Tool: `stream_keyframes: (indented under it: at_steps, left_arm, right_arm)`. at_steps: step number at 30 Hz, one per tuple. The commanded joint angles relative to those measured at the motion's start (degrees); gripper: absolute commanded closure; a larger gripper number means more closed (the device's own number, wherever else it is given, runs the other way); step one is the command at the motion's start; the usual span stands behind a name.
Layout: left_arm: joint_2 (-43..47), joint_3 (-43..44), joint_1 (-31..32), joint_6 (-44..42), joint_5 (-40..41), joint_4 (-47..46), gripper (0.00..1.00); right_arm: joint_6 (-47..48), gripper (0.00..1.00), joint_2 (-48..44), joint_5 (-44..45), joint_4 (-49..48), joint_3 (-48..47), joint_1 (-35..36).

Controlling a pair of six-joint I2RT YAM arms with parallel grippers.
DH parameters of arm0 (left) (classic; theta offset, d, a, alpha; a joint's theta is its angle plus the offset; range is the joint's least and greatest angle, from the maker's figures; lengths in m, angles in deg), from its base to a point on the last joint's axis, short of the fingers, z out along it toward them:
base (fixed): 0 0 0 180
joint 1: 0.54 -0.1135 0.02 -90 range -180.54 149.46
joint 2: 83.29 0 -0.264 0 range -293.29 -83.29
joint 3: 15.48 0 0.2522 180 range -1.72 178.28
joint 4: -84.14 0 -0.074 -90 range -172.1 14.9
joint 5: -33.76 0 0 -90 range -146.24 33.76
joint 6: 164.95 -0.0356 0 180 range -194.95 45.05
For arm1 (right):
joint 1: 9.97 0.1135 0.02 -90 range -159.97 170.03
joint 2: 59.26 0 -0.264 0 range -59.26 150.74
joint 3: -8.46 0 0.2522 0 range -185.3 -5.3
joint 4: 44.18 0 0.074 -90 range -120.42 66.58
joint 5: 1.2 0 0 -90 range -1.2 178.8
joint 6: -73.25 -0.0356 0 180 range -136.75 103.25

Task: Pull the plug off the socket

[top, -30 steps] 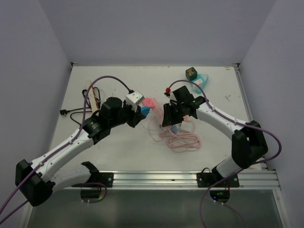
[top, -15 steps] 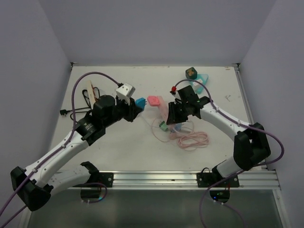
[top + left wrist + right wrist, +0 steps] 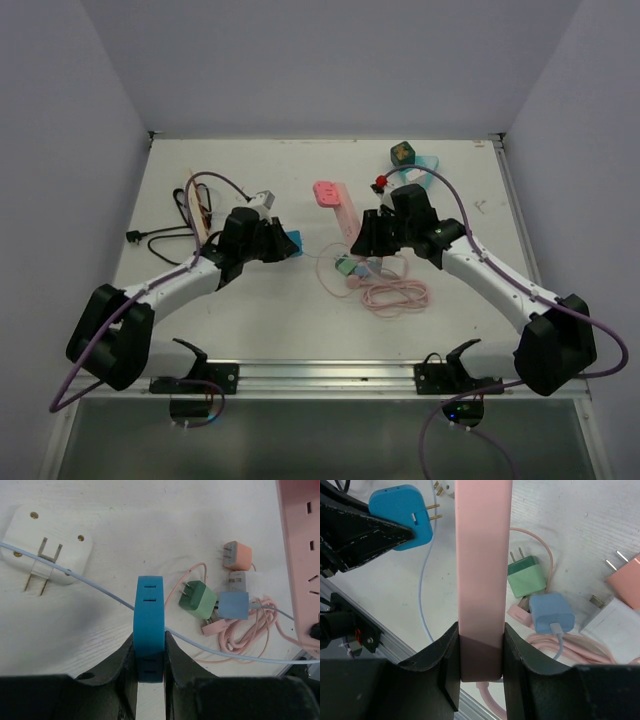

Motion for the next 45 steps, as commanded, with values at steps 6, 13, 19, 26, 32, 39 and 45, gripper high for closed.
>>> stream_keyframes:
  at_steps: [6, 13, 19, 26, 32, 39, 45]
  left_arm:
    - [-8.7, -1.9, -0.4, 8.6, -6.9, -16.9, 0.73]
    - [-7.3, -3.5, -0.5, 10.4, -6.6, -20.4, 0.36]
    - [0.9, -1.9, -0.9, 10.6, -4.1, -14.0, 0.18]
    - [11.7, 0.3, -1.0, 13.3, 2.3, -7.3, 0.04]
    - [10.7, 4.2, -1.0, 13.9, 2.7, -4.6, 0.04]
    - [6.7, 5.7, -0.9, 16.2, 2.9, -4.9, 0.15]
    - [3.7, 7.0, -0.8, 18.0, 0.8, -6.3, 0.26]
  right_arm:
    - [-1.4, 1.00, -3.3, 0.2, -6.8, 3.7, 0.3]
    - [-1.3, 1.00, -3.1, 0.1, -7.5, 5.9, 0.9]
    - [-0.4, 1.00, -2.7, 1.6, -7.0, 5.2, 2.3]
    - [-0.1, 1.00, -2.4, 2.5, -7.6, 4.0, 5.8]
    - [-1.2, 1.00, -2.8, 3.4, -8.8, 3.3, 8.8]
    - [-1.4, 1.00, -3.7, 4.2, -9.0, 2.3, 11.2]
    - [-1.3, 1.00, -4.4, 5.2, -8.7, 2.0, 12.8]
